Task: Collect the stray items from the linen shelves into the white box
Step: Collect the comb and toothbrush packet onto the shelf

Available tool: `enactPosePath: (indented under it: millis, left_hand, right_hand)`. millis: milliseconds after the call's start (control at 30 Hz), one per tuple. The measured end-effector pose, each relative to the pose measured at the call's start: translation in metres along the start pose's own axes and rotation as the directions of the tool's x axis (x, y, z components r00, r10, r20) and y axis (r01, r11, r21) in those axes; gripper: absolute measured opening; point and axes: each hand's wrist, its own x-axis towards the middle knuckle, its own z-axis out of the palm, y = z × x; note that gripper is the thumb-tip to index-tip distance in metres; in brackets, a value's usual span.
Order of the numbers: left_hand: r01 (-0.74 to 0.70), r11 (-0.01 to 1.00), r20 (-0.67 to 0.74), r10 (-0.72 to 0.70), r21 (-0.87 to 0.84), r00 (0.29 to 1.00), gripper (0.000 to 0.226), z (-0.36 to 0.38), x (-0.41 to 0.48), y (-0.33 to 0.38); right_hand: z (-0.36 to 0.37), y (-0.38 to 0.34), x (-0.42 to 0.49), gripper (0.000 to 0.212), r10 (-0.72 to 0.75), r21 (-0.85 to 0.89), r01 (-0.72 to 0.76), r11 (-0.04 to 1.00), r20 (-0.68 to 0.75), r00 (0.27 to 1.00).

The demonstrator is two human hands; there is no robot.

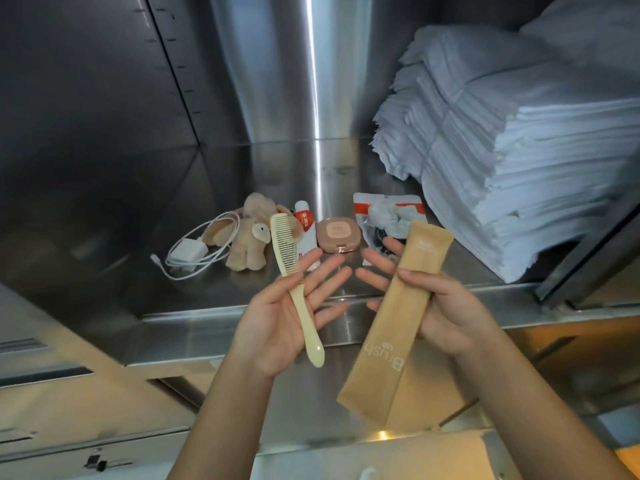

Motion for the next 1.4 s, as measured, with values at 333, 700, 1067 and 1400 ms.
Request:
enactPosePath:
  millis: [333, 700, 1067, 1400]
  left_hand:
    - [-0.184, 0.982, -0.101, 0.188, 0.048, 0.977, 0.043, -0.006, 0.032, 0.032]
    - [-0.218, 0.974, -0.167, 0.224, 0.054, 0.96, 0.044, -0.03, 0.034, 0.062]
    - [-0.1, 0.992, -0.098, 0.108, 0.082, 0.989, 0.043, -0.051, 0.034, 0.094]
    - [-0.063, 0.993, -0.077, 0.071, 0.099, 0.995, 0.045, -0.056, 0.042, 0.101]
  right_hand:
    - [-0.001, -0.027, 0.081, 0.051, 0.154, -0.096, -0.137, 0.986, 0.195, 0.969]
    - [0.019, -0.022, 0.133, 0.038, 0.193, -0.196, -0.164, 0.967, 0.14, 0.971]
    - [0.044, 0.002, 0.178, 0.035, 0.091, -0.302, -0.116, 0.946, -0.096, 0.991]
    - [0.049, 0.018, 0.203, 0.077, -0.361, -0.835, -0.008, 0.55, -0.247, 0.899]
